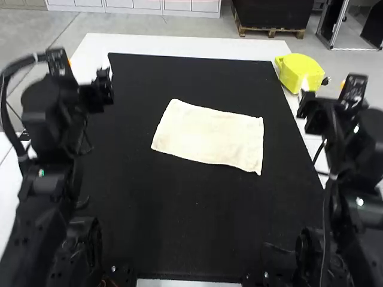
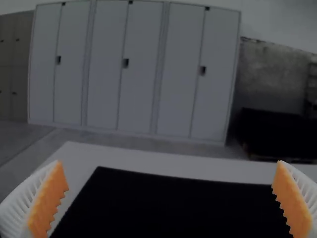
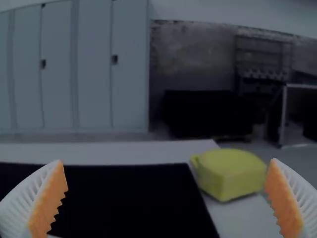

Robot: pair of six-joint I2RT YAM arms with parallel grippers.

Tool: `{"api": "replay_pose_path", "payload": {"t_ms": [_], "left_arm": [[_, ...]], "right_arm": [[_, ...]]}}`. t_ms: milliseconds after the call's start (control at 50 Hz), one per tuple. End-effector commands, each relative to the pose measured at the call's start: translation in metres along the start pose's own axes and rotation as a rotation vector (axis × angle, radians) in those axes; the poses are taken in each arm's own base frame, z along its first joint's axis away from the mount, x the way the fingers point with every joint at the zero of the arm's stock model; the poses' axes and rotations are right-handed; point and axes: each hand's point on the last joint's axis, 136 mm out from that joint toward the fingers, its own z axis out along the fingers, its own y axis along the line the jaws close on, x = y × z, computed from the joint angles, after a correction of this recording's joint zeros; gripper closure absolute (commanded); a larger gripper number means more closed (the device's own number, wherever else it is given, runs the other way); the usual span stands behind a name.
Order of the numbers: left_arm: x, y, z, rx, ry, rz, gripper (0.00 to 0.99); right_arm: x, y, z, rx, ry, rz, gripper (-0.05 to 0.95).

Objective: Fold the towel.

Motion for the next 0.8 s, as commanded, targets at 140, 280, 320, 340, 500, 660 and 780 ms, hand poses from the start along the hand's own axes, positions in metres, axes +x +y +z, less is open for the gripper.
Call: {"api": "replay_pose_path", "payload": {"t_ms": [140, 280, 320, 340, 500, 660, 780], "left_arm": [[-0.022, -0.028, 0.041, 0.062, 0.113, -0.176, 0.028], [-0.016, -0.043, 0.055, 0.085, 0.196, -0.239, 0.028], [-0.013, -0.044, 0.058, 0.085, 0.215, -0.241, 0.028], [-0.012, -0.044, 0.060, 0.086, 0.223, -0.241, 0.028], [-0.002, -0.059, 0.064, 0.211, 0.288, -0.252, 0.028], [0.017, -0.042, 0.076, 0.196, 0.348, -0.265, 0.028], [0.021, -0.034, 0.091, 0.164, 0.364, -0.263, 0.028]], "right_arm": [[-0.032, -0.009, 0.028, 0.028, 0.050, 0.083, -0.02], [-0.024, -0.014, 0.038, 0.050, 0.115, 0.084, -0.02], [-0.023, -0.015, 0.040, 0.053, 0.124, 0.084, -0.02], [-0.022, -0.015, 0.041, 0.053, 0.133, 0.085, -0.02], [-0.003, -0.016, 0.050, 0.054, 0.216, 0.088, -0.01], [0.024, -0.015, 0.066, 0.048, 0.313, 0.095, -0.01], [0.039, -0.014, 0.080, 0.042, 0.367, 0.097, -0.02]]}}
